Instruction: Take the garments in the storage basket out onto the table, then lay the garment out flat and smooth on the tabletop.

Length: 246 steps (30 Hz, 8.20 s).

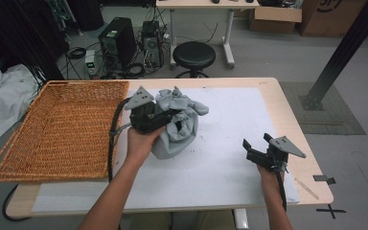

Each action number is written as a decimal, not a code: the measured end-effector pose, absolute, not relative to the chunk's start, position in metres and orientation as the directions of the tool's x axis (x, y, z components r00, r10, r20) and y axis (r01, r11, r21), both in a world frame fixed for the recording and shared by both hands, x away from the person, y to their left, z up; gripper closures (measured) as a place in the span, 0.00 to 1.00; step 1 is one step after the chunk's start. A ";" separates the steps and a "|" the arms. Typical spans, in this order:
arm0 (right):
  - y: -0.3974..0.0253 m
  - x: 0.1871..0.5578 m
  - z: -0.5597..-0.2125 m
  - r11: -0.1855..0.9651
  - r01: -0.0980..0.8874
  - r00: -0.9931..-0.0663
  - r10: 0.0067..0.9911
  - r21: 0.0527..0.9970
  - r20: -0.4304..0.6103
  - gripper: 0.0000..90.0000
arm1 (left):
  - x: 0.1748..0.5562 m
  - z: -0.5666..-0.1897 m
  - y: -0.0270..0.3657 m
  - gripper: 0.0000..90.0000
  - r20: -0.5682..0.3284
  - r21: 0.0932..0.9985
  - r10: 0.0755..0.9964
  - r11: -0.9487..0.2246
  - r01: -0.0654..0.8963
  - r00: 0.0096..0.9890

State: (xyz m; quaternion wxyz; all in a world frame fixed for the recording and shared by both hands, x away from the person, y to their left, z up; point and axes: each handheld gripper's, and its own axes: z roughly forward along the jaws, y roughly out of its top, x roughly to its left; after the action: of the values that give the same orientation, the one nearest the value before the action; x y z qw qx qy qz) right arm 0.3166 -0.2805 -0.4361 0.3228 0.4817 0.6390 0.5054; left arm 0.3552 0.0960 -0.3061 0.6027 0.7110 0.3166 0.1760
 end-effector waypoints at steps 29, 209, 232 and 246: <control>-0.286 0.313 -0.436 0.060 0.301 -0.375 0.925 0.952 0.061 0.16 | 0.375 -0.418 0.010 0.68 -0.186 0.900 0.653 -0.186 0.394 0.734; -0.300 0.242 -0.422 0.242 0.311 -0.637 0.770 0.919 0.012 0.68 | 0.357 -0.442 0.085 0.94 -0.293 0.774 0.687 -0.237 0.587 0.664; -0.205 0.400 -0.426 0.517 0.523 -0.585 0.796 0.678 -0.155 0.94 | 0.296 -0.430 0.160 0.95 -0.280 0.820 0.831 -0.053 0.569 0.481; -0.222 0.383 -0.404 0.343 0.423 -0.714 0.696 0.839 0.075 0.58 | 0.301 -0.434 0.158 0.95 -0.275 0.818 0.848 -0.042 0.574 0.454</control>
State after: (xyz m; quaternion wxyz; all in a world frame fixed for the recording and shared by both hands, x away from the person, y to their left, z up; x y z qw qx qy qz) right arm 0.3825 -0.2219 -0.4043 0.1497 0.3470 0.8056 0.4563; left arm 0.3011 0.1579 -0.4345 0.4759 0.7074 0.5024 0.1436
